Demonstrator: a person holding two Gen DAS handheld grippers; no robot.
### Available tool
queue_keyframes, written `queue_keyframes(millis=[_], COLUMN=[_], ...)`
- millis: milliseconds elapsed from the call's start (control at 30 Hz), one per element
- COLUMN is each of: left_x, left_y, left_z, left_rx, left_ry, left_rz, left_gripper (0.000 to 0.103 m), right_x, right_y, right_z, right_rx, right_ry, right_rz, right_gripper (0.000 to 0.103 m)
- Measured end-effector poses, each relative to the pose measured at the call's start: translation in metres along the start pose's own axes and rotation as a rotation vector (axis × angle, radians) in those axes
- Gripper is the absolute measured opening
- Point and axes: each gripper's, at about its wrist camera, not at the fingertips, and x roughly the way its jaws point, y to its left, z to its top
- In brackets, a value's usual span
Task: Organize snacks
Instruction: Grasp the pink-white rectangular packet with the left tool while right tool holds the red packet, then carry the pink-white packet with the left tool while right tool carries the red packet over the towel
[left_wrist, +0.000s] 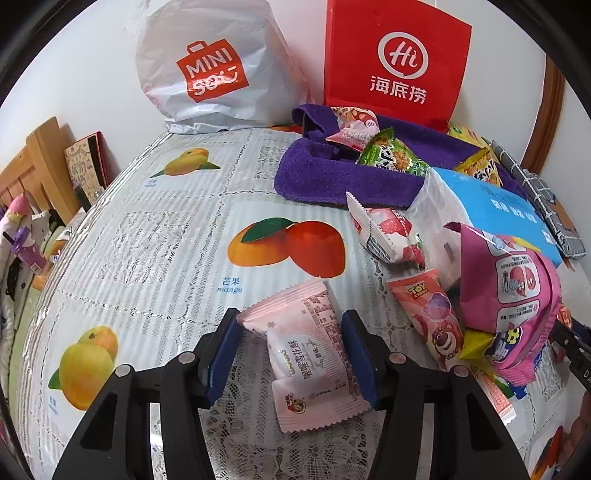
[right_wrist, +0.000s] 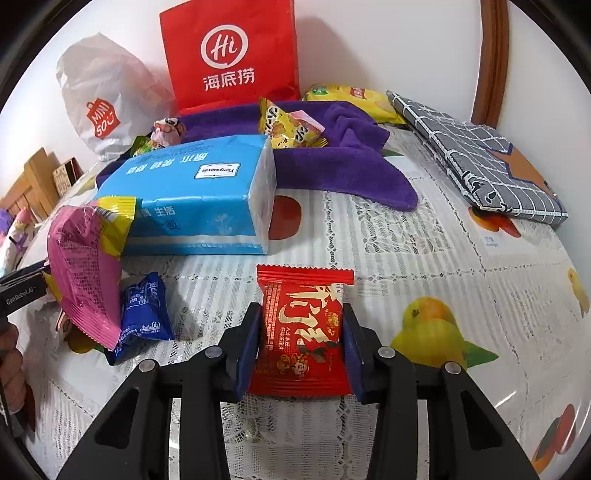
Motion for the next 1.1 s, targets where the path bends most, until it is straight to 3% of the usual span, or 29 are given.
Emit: queue_keyframes(millis=[167,267,633,1100], left_x=[-0.004,-0.007,-0.042,-0.081], left_y=[0.000,0.001,0.001,-0.033], left_z=[-0.002,-0.002,0.004,0.067], left_rx=[-0.003,-0.020,-0.037,0.015], left_ry=[0.007,0.032,0.011,-0.030], left_rz=[-0.009,-0.055,-0.149,-0.235], left_gripper=[0.044,0.042,0.041,0.041], right_x=[-0.002,-0.008,-0.036,-0.066], right_y=[0.004,0.004,0.007,0.026], right_z=[0.000,0.001,0.019,0.094], right_rx=[-0.016,-0.019,-0.024,-0.067], right_ry=[-0.006,-0.020,-0.074,-0.165], right_rz=[-0.021,-0.012,0.006,0.027], right_gripper=[0.041,0.041,0.041,0.041])
